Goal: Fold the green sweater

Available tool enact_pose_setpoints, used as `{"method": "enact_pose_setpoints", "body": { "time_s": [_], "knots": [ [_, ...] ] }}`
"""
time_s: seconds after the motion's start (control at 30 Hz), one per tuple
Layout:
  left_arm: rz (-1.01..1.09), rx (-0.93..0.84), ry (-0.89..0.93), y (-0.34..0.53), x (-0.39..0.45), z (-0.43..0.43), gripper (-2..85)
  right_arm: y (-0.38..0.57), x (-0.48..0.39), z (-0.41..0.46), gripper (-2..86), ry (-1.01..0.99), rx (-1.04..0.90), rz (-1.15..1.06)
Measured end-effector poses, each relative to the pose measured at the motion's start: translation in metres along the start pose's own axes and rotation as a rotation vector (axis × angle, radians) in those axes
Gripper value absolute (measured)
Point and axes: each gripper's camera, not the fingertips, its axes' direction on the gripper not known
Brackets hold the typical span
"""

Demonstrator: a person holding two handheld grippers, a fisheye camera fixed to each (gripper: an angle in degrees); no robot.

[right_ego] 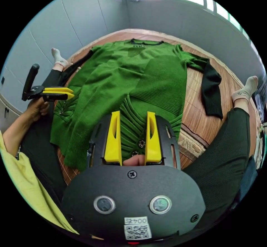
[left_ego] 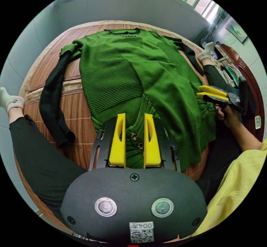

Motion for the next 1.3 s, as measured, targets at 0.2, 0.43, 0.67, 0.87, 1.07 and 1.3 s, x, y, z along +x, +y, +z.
{"method": "enact_pose_setpoints", "body": {
  "time_s": [0.2, 0.43, 0.67, 0.87, 1.07, 1.3],
  "knots": [
    [-0.161, 0.103, -0.128, -0.022, -0.049, -0.026, 14.7, 0.021, -0.023, -0.005, 19.4, -0.051, 0.193, -0.082],
    [-0.408, -0.062, -0.275, -0.049, -0.133, -0.013, 17.5, 0.013, -0.03, 0.037, 18.6, -0.066, 0.047, -0.092],
    [-0.364, -0.161, -0.143, -0.064, -0.145, 0.021, 4.4, 0.023, -0.026, 0.041, 18.6, -0.064, 0.046, -0.081],
    [-0.19, 0.014, -0.412, -0.107, -0.142, -0.077, 4.2, 0.029, -0.018, 0.042, 18.5, -0.064, 0.038, -0.079],
    [-0.484, 0.027, -0.71, -0.112, -0.253, -0.161, 12.6, 0.034, -0.007, 0.041, 18.4, -0.069, 0.035, -0.075],
    [-0.534, 0.138, -0.527, -0.064, -0.259, -0.16, 14.9, 0.037, 0.01, 0.038, 18.5, -0.073, 0.032, -0.073]
  ]
}}
